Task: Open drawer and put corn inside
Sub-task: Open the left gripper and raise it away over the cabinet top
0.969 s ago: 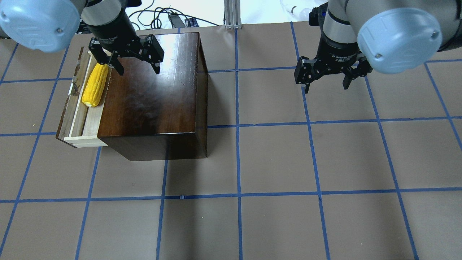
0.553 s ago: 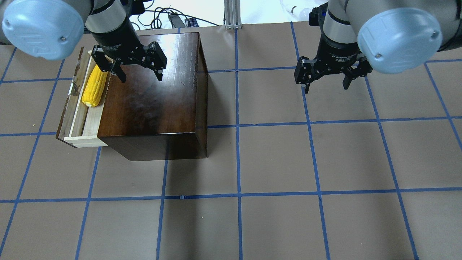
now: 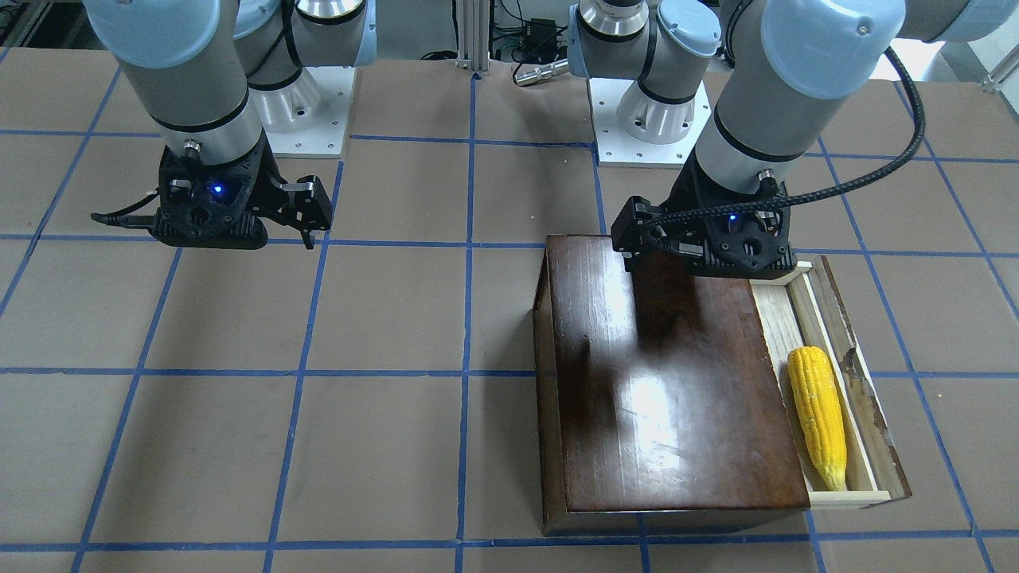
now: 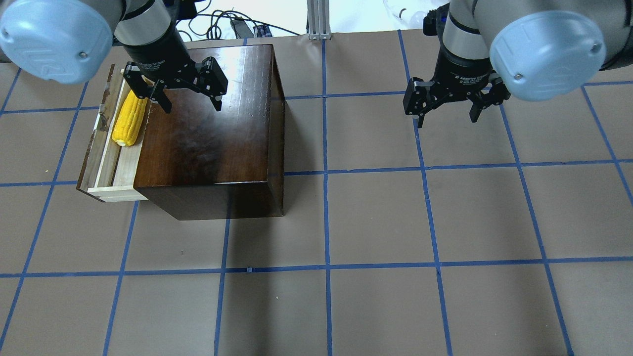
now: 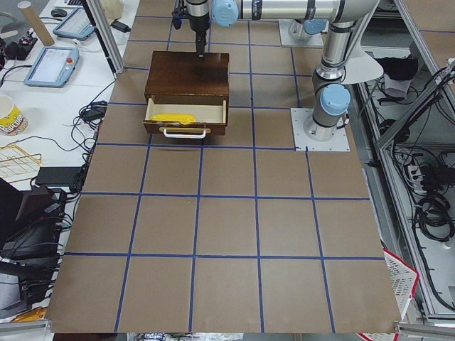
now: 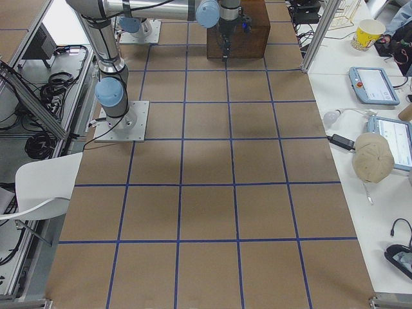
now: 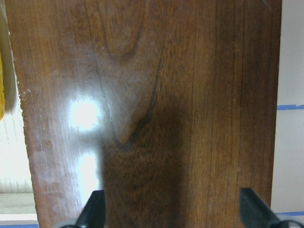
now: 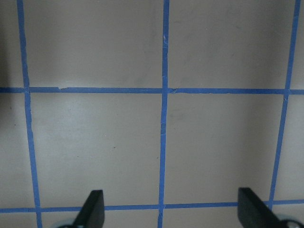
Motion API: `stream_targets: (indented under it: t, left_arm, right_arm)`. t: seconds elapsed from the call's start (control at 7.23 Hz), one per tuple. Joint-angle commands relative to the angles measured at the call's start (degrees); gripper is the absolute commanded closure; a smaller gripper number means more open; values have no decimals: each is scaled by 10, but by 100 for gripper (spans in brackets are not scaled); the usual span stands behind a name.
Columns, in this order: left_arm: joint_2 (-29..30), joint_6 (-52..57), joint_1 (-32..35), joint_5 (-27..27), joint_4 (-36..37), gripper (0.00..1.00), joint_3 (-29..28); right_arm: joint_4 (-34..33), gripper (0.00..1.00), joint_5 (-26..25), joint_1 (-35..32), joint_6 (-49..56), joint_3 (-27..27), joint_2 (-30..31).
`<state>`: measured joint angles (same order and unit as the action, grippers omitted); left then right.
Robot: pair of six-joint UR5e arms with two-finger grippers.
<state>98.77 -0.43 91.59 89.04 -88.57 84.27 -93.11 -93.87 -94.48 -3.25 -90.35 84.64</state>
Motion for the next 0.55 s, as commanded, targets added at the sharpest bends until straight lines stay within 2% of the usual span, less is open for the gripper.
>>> stream_targets:
  t: [0.0,0.42]
  left_arm:
    - [-2,1,0,0,0,0,0]
    - [-5,1,0,0,1,0,0]
  right_arm:
    - [-1,0,0,0,0,0,0]
    - [0,0,0,0,0,0,0]
